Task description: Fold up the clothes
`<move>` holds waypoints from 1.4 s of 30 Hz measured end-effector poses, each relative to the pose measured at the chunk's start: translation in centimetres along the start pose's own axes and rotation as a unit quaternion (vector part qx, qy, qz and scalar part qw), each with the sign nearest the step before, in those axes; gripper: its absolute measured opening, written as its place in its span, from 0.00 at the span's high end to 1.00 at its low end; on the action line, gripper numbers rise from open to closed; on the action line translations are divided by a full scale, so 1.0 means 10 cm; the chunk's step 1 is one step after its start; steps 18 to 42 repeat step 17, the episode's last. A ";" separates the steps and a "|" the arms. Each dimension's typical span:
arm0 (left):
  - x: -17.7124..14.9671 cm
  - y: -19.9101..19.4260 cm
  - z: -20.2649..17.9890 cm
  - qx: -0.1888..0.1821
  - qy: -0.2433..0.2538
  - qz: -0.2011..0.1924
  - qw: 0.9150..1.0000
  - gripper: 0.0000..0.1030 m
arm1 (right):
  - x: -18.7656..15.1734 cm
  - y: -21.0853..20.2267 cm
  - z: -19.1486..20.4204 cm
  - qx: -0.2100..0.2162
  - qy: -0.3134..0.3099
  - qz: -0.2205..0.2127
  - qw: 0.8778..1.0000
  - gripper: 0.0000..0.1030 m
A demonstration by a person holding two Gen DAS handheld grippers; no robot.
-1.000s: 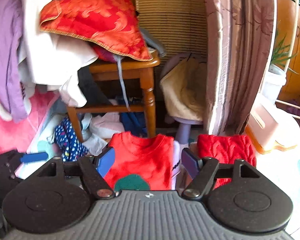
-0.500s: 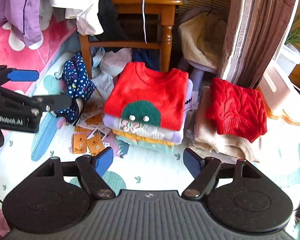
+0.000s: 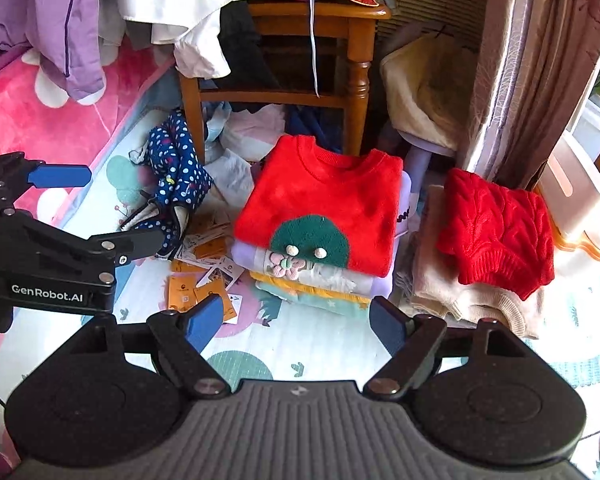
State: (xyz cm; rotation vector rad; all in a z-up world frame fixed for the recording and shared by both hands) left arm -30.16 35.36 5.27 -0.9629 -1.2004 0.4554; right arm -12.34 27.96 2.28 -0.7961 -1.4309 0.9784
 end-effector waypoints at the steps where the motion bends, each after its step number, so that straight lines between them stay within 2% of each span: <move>1: 0.00 0.00 0.01 0.000 -0.001 0.001 1.000 0.00 | 0.01 0.00 0.00 0.001 0.001 0.001 1.000 0.22; 12: 0.04 0.07 0.09 -0.002 -0.014 0.005 1.000 0.00 | 0.12 0.04 0.04 0.018 0.005 0.002 1.000 0.22; 42: 0.03 0.07 0.10 -0.007 -0.010 -0.004 1.000 0.00 | 0.14 0.08 0.06 0.014 0.001 0.013 1.000 0.22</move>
Point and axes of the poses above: each gripper's, at about its wrist camera, not at the fingertips, and y roughly the way its jaws point, z to its left, x to its top, the point moved 4 cm from there along y, roughly the way its jaws point, and after that the axes turned 12 degrees about z, right-handed, at the moved point
